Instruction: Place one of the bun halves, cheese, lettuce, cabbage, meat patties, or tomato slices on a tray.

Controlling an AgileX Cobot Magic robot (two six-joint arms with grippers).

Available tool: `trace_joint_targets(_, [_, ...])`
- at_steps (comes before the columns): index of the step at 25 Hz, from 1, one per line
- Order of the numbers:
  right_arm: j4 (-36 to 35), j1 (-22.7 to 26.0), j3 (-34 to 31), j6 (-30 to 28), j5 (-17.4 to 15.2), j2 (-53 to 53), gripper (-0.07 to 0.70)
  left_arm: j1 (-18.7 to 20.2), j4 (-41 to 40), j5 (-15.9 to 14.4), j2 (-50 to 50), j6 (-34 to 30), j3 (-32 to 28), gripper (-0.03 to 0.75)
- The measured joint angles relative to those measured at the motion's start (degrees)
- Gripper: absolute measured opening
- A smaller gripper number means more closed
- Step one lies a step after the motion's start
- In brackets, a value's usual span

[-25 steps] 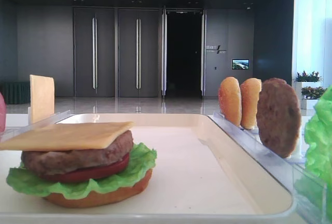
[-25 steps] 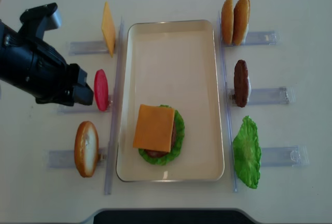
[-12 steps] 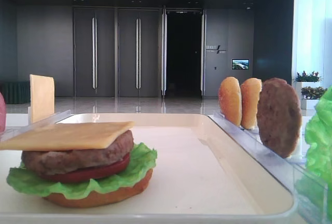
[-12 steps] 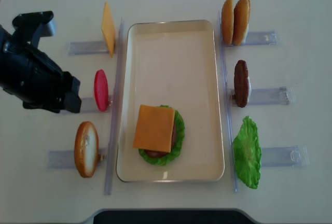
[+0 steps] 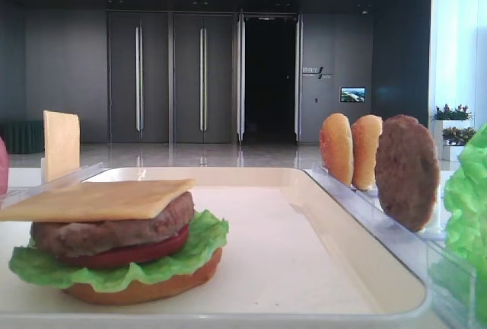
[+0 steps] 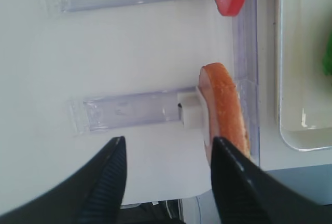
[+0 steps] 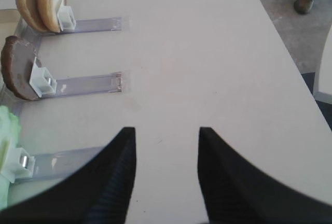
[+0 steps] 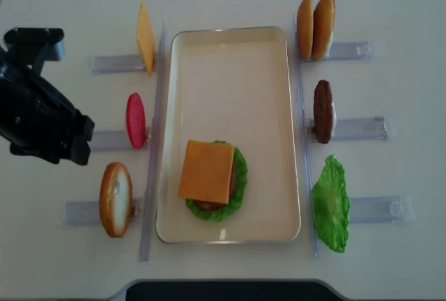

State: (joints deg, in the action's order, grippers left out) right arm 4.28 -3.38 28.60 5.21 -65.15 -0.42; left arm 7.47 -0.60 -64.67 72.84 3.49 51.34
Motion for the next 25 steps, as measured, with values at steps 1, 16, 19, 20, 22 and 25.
trace_joint_targets(1, [0.0, 0.0, 0.0, 0.0, 0.0, 0.0, 0.305, -0.9, -0.3, 0.0, 0.0, 0.0, 0.0, 0.4])
trace_joint_targets(16, [-0.1, 0.0, 0.0, 0.0, 0.0, 0.0, 0.305, -14.6, -6.5, -3.3, -0.2, 0.2, 0.1, 0.399])
trace_joint_targets(19, [-0.1, 0.0, 0.0, 0.0, 0.0, 0.0, 0.305, -14.6, -4.6, -3.3, -1.8, -1.2, 0.1, 0.399])
trace_joint_targets(20, [-0.1, 0.0, 0.0, 0.0, 0.0, 0.0, 0.305, -14.6, -3.9, -3.3, -2.9, -1.9, 0.1, 0.399])
trace_joint_targets(22, [-0.1, 0.0, 0.0, 0.0, 0.0, 0.0, 0.305, -14.6, -2.2, -3.3, -5.6, -3.2, 0.1, 0.399])
trace_joint_targets(25, [-0.1, 0.0, 0.0, 0.0, 0.0, 0.0, 0.305, -14.6, 0.6, -3.0, -10.9, -5.8, 0.1, 0.399])
